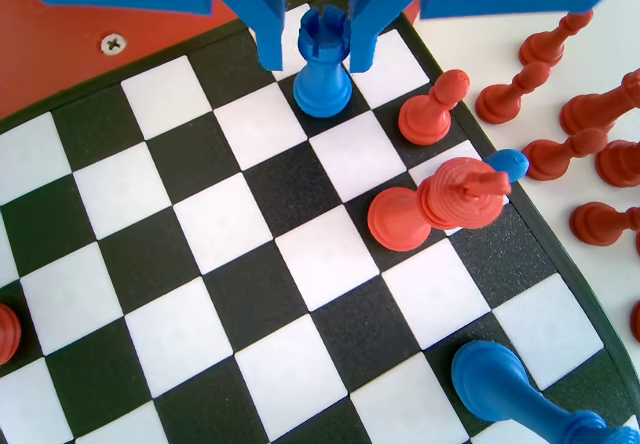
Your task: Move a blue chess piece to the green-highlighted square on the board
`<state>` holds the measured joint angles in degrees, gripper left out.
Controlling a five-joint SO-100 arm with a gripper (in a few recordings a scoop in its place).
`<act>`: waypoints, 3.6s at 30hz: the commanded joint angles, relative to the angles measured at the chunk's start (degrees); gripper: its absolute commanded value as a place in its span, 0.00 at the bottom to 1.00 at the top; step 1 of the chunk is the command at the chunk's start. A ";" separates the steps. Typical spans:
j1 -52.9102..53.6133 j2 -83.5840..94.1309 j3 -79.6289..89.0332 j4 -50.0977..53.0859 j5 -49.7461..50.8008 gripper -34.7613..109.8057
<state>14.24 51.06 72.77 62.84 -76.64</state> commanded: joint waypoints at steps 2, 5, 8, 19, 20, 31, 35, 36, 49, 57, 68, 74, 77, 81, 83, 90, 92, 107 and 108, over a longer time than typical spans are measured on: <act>0.26 5.71 -1.58 2.55 -1.23 0.34; 0.00 7.21 -2.64 4.75 -1.14 0.33; -0.35 8.88 -3.52 6.86 -1.14 0.34; -2.02 11.25 -16.96 19.69 0.35 0.34; -2.29 11.87 -17.75 21.01 0.35 0.34; -5.89 27.69 -16.96 34.98 -7.29 0.29; -7.65 36.65 -14.50 41.57 -15.64 0.25; -7.91 39.29 -13.18 42.36 -16.70 0.25; -10.81 80.07 16.17 43.24 -24.79 0.25; -12.92 96.33 31.46 42.71 -28.13 0.25; -15.12 113.03 48.25 35.07 -28.30 0.25; -14.50 117.42 50.19 31.11 -26.46 0.25; -14.41 121.11 51.68 27.95 -26.10 0.25; -13.80 122.43 51.86 27.60 -26.28 0.25; -13.54 123.31 51.94 27.25 -26.10 0.27; -12.57 124.01 51.94 27.25 -25.75 0.28; -12.57 124.01 51.94 27.25 -25.66 0.28; -12.57 124.01 51.94 27.25 -25.66 0.28; -12.57 124.01 51.94 27.25 -25.66 0.28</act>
<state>0.70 174.90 124.54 91.05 -102.13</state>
